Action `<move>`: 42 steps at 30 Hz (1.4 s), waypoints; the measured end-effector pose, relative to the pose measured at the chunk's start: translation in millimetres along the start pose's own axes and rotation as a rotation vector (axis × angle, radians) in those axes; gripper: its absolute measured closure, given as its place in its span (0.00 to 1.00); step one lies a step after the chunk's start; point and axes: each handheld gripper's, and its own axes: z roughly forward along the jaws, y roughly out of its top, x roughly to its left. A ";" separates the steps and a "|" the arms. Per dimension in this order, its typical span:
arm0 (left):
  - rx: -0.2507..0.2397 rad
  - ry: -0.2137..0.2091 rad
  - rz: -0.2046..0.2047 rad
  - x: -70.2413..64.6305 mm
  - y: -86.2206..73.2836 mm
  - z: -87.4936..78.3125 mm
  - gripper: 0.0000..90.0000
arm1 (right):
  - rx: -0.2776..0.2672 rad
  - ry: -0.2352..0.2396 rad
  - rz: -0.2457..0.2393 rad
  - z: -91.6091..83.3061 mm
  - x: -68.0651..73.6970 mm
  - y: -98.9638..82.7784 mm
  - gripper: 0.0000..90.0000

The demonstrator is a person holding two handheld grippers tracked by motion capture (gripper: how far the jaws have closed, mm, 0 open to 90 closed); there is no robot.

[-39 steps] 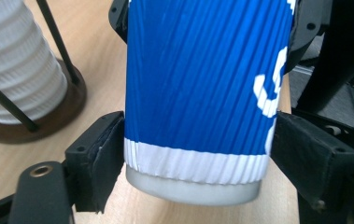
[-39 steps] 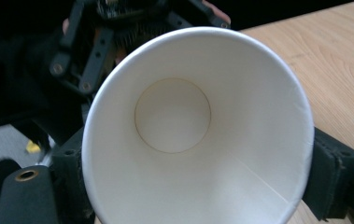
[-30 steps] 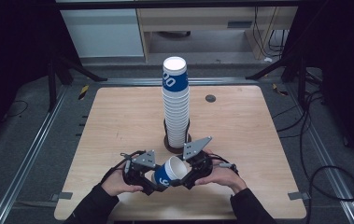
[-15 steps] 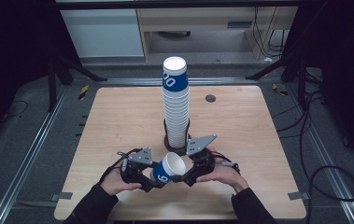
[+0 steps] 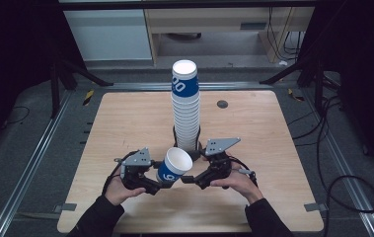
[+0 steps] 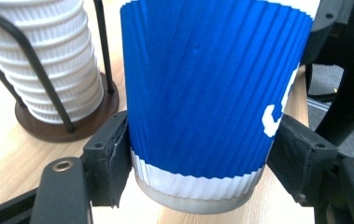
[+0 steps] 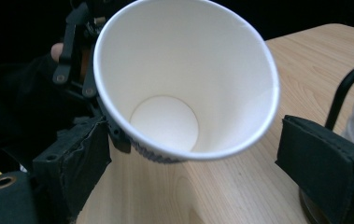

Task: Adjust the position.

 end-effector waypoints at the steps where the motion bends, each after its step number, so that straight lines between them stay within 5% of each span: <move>1: -0.006 0.003 0.002 -1.6 0.9 1.0 0.31 | -0.006 0.004 0.003 0.9 0.6 0.5 0.11; 16: -0.008 -0.008 0.010 -10.4 2.0 12.4 0.31 | -0.032 0.053 0.046 12.5 4.3 -1.3 0.22; 25: -0.003 -0.010 0.003 -9.0 1.2 11.5 0.29 | -0.033 0.044 0.019 11.7 6.1 -0.1 0.23; 32: 0.032 0.018 -0.013 -4.1 -3.2 11.3 0.29 | -0.059 -0.013 0.005 -4.3 2.1 4.3 0.23; 42: 0.044 0.130 -0.080 14.2 -10.1 -2.6 0.26 | -0.046 -0.156 0.001 -32.5 -8.1 4.8 0.23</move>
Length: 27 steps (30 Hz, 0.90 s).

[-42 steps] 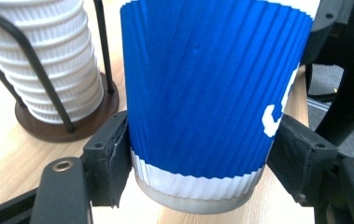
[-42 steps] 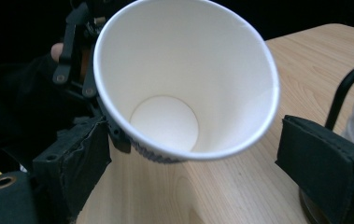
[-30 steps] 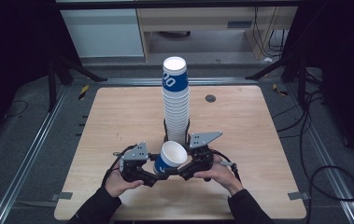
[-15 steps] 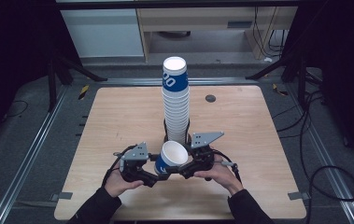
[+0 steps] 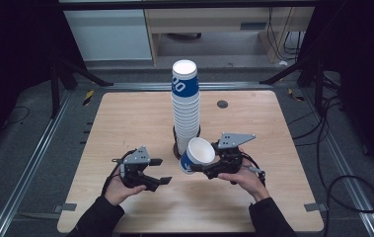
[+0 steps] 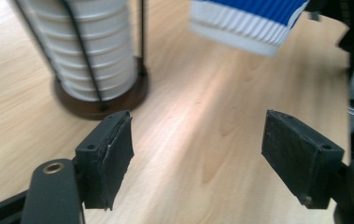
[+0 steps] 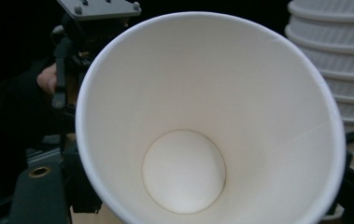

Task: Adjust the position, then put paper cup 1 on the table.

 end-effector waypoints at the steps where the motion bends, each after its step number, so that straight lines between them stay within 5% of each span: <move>1: -0.003 0.021 -0.011 2.9 -0.7 -2.0 0.26 | 0.005 -0.011 -0.001 -2.0 -1.1 -0.2 0.23; 10: -0.030 0.112 -0.097 17.8 -4.1 -11.5 0.25 | 0.032 -0.116 0.012 -16.8 -11.1 -0.5 0.23; 27: -0.024 0.206 -0.167 30.1 -10.8 -15.8 0.23 | 0.104 -0.447 0.067 -51.2 -36.4 -3.3 0.23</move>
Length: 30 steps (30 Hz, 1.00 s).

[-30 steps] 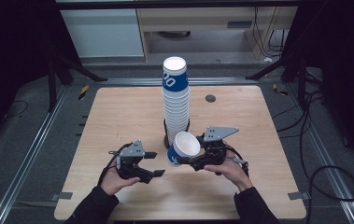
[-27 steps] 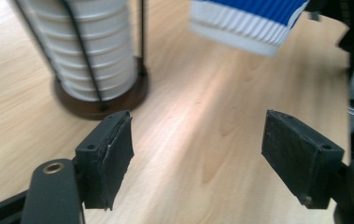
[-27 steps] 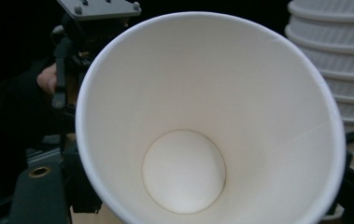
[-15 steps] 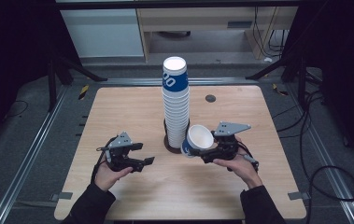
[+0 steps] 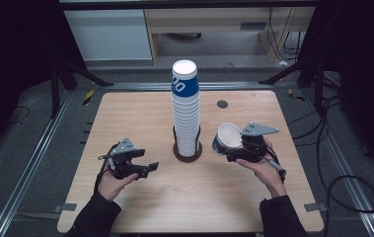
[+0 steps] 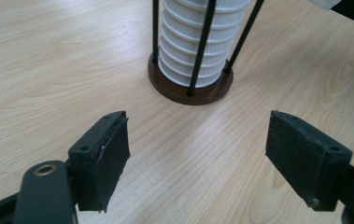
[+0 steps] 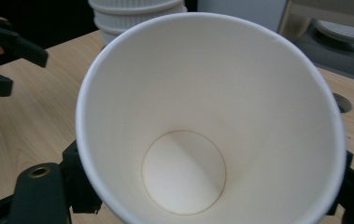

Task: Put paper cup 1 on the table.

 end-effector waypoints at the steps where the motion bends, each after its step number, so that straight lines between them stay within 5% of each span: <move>1: -0.001 0.007 -0.002 0.6 -0.1 -0.8 0.23 | 0.002 -0.013 0.003 -0.4 -1.7 -0.6 0.23; 18: -0.018 0.063 -0.029 10.6 -0.2 -7.5 0.23 | 0.056 -0.245 0.064 -10.4 -38.4 -15.1 0.23; 30: -0.016 0.070 -0.043 14.1 -1.8 -7.7 0.23 | 0.129 -0.304 0.082 -5.1 -57.0 -33.5 0.23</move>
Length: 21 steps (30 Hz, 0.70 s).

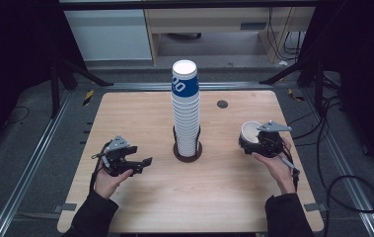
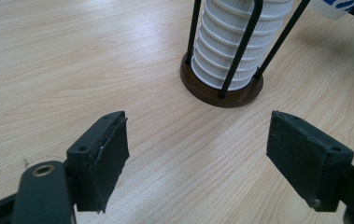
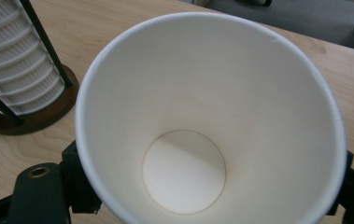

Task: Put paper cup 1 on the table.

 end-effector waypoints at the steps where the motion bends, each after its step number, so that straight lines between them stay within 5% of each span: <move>1: -0.001 0.000 -0.002 0.0 0.0 -0.1 0.23 | 0.004 -0.003 0.002 1.2 -1.0 -1.3 0.23; 21: 0.008 0.000 0.001 -0.5 -0.8 2.1 0.22 | 0.119 0.001 -0.014 25.7 -6.4 -20.1 0.22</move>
